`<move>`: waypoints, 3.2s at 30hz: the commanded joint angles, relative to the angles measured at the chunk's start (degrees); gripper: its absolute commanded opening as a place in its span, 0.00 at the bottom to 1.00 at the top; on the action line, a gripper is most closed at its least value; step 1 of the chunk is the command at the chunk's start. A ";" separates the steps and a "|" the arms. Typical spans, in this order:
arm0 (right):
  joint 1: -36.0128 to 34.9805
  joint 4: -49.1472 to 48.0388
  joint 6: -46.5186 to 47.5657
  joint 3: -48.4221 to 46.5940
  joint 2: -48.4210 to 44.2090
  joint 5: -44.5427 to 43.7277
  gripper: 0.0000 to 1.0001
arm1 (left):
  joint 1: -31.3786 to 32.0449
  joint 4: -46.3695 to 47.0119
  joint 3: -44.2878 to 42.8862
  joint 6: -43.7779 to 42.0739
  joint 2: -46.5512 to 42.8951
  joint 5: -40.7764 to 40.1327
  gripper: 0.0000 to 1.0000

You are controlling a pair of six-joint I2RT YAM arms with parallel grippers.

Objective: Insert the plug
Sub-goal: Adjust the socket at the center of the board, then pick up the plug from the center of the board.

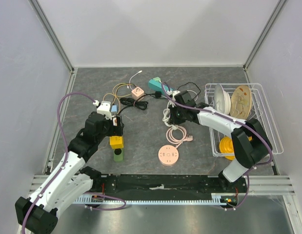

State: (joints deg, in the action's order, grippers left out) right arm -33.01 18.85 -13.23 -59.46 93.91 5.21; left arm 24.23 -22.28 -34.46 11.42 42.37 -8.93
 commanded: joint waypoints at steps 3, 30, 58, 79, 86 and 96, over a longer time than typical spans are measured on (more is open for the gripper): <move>2.60 -1.36 2.15 -8.73 -1.89 1.12 0.00 | 0.03 1.63 -0.79 -1.23 0.26 -1.44 0.93; 8.58 -9.54 1.90 1.09 -12.49 -2.84 0.91 | -14.91 -9.62 -36.11 7.66 53.95 -4.53 0.83; 8.67 -4.61 3.13 7.70 -20.26 -3.28 0.97 | -14.91 -14.89 -51.48 5.28 67.77 -1.62 0.17; 8.76 -1.54 2.86 6.82 -31.32 -3.63 0.98 | 9.68 -23.95 -84.46 -9.92 49.39 -4.52 0.08; 8.67 1.62 2.60 6.64 -36.42 -2.14 0.98 | 13.30 -15.53 -64.72 -11.33 42.47 3.91 0.08; 8.67 1.37 -6.44 -0.30 -36.17 15.17 0.95 | 15.85 8.12 -28.77 -15.01 27.34 16.22 0.06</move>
State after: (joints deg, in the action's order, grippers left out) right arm -24.36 21.98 -13.89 -55.00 57.14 11.55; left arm 39.79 -28.73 -69.19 1.50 77.12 1.13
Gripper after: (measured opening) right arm 0.962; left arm 0.496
